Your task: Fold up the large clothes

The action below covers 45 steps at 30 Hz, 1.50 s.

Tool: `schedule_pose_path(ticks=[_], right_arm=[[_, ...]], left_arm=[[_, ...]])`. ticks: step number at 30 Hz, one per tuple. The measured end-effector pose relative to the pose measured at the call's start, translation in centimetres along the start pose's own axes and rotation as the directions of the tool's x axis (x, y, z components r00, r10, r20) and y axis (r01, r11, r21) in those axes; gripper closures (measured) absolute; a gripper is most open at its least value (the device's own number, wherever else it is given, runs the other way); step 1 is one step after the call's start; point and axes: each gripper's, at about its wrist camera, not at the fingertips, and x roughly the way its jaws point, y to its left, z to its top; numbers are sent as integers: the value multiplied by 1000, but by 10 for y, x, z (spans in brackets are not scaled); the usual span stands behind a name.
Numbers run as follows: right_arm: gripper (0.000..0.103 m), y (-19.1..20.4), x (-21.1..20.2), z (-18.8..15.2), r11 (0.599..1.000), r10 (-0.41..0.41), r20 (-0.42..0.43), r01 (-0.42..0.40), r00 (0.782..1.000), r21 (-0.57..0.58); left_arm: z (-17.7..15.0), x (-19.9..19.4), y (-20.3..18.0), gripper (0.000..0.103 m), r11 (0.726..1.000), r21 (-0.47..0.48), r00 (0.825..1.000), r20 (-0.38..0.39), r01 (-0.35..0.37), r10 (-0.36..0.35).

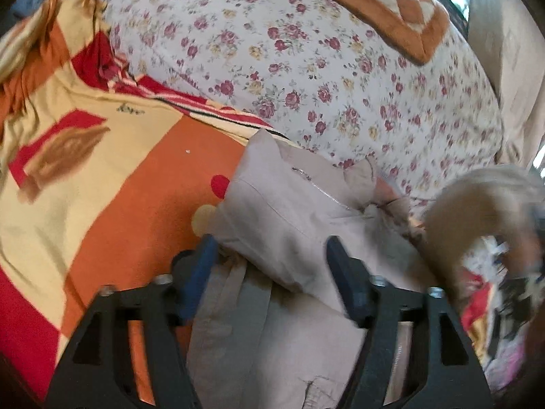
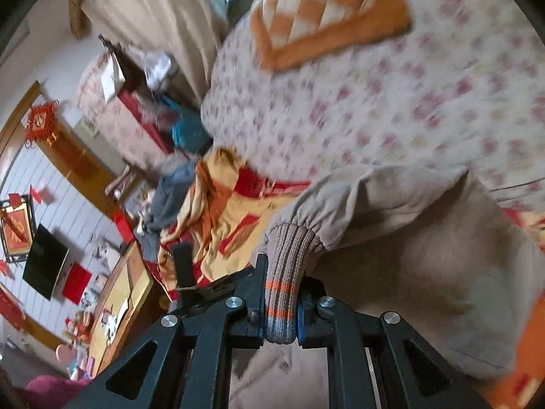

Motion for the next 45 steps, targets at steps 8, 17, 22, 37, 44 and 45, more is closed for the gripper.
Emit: schedule_pose_path(ticks=[8,17,22,37,44,45], right_arm=[[45,-50,75,-5,986,-35,-69,45,997,162],[29,-104,-71,-81,880,-460,64,445,886,163],[28,-131,-81,-126,840,-521,-19,517,853,164],[87,-183,-85,-144,681,-708,-31,694,705,231],[56,-150,-125,-151,736,-646,69,597,760,320],[56,-145,-127,-146,751,-629,87,574,772,326]], left_arm=[[10,4,9,18,990,-68,992,-10,124,-125],[-2,18,-26,18,994,93,999,-10,52,-51],[-6,40,-29,18,994,107,999,-39,7,-3],[-13,51,-39,18,987,161,998,-67,-8,19],[-4,33,-40,18,992,130,1000,-31,11,-7],[-1,34,-39,18,993,116,999,-36,6,-2]])
